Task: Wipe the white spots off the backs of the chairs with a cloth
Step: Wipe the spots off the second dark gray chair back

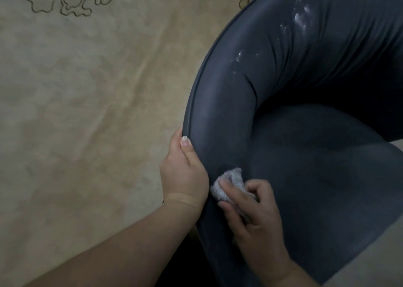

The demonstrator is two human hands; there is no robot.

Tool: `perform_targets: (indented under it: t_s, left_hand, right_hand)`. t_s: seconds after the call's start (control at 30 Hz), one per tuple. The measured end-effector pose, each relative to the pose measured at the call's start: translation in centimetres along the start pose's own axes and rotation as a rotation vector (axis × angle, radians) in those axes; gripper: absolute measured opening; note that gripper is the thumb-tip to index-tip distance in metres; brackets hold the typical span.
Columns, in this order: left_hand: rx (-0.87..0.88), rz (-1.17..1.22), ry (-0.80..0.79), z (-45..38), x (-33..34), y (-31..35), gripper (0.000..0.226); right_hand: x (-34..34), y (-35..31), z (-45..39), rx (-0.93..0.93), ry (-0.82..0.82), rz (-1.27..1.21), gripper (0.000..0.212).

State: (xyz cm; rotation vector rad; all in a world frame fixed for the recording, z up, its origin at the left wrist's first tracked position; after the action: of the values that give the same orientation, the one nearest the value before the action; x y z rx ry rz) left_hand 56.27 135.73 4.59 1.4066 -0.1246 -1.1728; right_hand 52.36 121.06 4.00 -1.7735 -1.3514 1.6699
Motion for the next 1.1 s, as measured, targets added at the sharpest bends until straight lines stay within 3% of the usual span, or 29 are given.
perform_targets:
  t_s: [0.13,0.23,0.47,0.73,0.93,1.1]
  left_hand:
    - [0.029,-0.009,0.009,-0.1,-0.1,0.3,0.056]
    - [0.010,-0.030,0.012,-0.2,0.0,0.0,0.045]
    - [0.040,-0.047,0.015,0.0,-0.1,0.3,0.049]
    - [0.020,-0.094,0.050,-0.3,0.0,0.0,0.038]
    - [0.061,-0.089,0.036,0.0,0.0,-0.1,0.038]
    - [0.100,-0.117,0.042,0.2,0.1,0.1,0.042]
  right_hand:
    - [0.7,0.2,-3.7,0.023,0.081,0.054,0.034]
    - [1.4,0.8,-7.1,0.114,0.159,-0.030,0.032]
    - [0.1,0.1,2.4,0.079,0.049,-0.055,0.039]
    - [1.0,0.6,-2.9,0.163,0.158,-0.083,0.037]
    - [-0.8,-1.0,6.7,0.120,0.076,-0.064,0.039]
    - [0.9,-0.6,-0.4,0.110,0.144,0.017,0.036]
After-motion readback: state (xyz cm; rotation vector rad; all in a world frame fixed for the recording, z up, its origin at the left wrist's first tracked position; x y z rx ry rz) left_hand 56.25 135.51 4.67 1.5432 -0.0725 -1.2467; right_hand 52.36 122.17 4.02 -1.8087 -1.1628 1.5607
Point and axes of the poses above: each hand's wrist, its own z-axis away from the middle knuckle, its own x-axis out of the palm, y = z × x, the point moved 1 cm from there along -z, towards the middle knuckle, and after that the axes turned 4 degrees about -x, right-handed, at the moved point
